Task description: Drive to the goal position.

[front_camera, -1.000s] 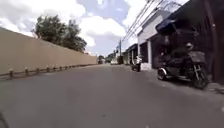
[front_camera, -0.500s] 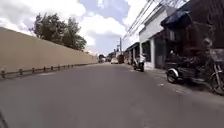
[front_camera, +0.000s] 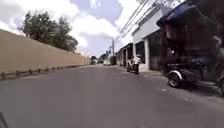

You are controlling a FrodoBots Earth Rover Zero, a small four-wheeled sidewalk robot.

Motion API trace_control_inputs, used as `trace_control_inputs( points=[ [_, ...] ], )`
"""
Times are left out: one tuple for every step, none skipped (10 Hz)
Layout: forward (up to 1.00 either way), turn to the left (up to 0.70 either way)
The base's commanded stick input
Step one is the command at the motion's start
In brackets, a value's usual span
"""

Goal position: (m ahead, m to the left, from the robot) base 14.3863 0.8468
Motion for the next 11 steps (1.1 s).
trace_control_inputs(
  points=[
    [1.0,0.0],
    [1.0,0.0],
    [1.0,0.0],
    [0.94,0.0],
    [0.68,0.0],
    [0.41,0.0],
    [0.15,0.0],
    [0.0,0.0],
    [0.0,0.0],
    [0.0,0.0],
    [0.0,0.0]
  ],
)
